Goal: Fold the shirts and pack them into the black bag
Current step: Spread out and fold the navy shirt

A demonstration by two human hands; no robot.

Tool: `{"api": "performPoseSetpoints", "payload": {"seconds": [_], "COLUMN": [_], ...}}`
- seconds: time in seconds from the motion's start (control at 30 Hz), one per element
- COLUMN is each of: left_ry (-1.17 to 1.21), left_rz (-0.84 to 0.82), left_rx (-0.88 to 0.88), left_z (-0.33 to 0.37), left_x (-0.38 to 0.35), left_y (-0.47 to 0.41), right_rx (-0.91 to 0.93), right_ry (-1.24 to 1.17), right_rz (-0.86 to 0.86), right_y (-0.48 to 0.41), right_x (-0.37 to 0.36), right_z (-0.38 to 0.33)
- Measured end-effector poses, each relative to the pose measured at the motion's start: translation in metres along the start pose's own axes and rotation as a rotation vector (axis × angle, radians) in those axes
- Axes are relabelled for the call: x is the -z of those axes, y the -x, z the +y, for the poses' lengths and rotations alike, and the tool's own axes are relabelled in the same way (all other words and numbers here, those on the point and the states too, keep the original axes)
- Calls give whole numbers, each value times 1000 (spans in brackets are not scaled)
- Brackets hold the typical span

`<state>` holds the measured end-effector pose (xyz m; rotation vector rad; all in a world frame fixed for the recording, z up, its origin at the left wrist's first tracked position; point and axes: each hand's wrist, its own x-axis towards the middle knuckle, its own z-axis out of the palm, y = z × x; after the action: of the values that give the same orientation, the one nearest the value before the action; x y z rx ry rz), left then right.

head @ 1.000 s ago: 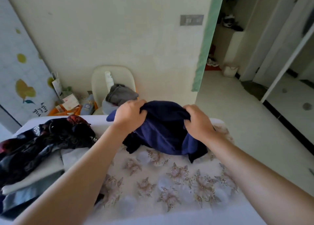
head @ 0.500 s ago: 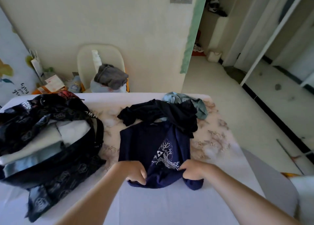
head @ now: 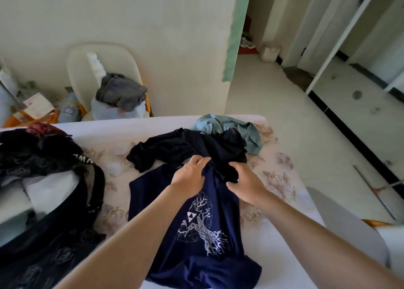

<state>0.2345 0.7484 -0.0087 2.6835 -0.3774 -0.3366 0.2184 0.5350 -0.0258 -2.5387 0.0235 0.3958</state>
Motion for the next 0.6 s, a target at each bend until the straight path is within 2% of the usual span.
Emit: {"api": "performPoseSetpoints", "payload": {"seconds": [0.17, 0.3, 0.37, 0.47, 0.53, 0.6], "left_ry": [-319, -234, -205, -192, -167, -188], "left_rz": [80, 1, -46, -38, -21, -86], "left_rx": [99, 177, 161, 125, 170, 207], "left_z": [-14, -42, -55, -55, -51, -48], "left_x": [-8, -2, 1, 9, 19, 29], "left_y": [-72, -106, -115, -123, -126, -134], "right_rx": [77, 128, 89, 63, 106, 157], "right_ry": [137, 292, 348, 240, 140, 43], "right_rz": [32, 144, 106, 79, 186, 344], "right_y": [-54, -99, -116, -126, -130, -137], "right_x": [-11, 0, 9, 20, 30, 45], "right_z": [-6, -10, -6, -3, -11, -27]}}
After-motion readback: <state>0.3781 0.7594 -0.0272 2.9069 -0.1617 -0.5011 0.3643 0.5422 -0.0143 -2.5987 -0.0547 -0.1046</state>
